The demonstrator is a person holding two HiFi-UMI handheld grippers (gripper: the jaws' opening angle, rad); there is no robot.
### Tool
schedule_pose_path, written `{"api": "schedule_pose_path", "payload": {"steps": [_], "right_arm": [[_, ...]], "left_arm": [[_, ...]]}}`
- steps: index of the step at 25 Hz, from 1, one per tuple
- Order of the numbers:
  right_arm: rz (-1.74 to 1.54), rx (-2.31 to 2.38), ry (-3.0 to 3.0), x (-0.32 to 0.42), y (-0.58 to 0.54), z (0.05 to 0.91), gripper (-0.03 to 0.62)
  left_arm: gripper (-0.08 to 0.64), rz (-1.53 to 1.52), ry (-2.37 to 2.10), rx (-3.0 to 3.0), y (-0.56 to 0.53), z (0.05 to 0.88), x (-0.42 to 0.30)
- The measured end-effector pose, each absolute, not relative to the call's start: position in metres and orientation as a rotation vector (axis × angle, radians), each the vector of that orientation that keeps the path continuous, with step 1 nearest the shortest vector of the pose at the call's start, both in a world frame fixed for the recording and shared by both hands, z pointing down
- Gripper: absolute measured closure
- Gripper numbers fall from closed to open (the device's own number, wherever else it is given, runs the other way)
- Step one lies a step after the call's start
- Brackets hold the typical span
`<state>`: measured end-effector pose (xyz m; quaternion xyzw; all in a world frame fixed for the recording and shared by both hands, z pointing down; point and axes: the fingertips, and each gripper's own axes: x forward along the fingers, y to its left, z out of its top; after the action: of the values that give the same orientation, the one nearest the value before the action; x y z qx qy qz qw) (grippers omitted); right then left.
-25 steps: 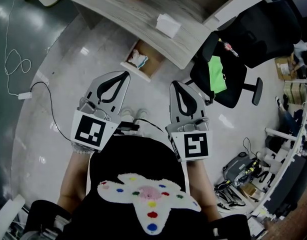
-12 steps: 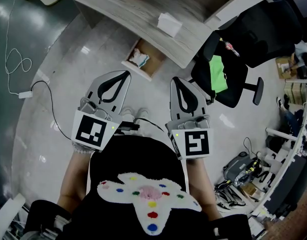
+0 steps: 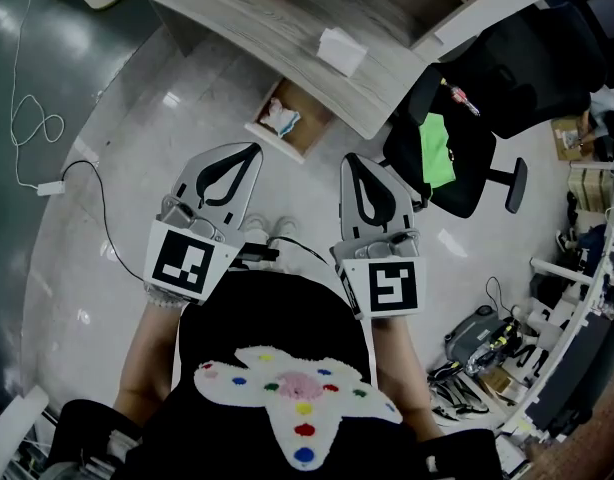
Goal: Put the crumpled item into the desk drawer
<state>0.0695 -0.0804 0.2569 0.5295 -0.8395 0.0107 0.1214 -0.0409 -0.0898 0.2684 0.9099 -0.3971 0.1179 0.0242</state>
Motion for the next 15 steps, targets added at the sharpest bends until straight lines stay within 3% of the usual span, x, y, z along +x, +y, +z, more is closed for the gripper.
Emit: {"api": "schedule_pose_path", "payload": {"steps": [15], "right_arm": [[0.038,1.542,-2.438,0.0709,-0.0801,0.2590,0.589]], "left_arm": [[0.548,0.361,-1.221,2.822,-0.0898,0.2687,-0.0386]]}}
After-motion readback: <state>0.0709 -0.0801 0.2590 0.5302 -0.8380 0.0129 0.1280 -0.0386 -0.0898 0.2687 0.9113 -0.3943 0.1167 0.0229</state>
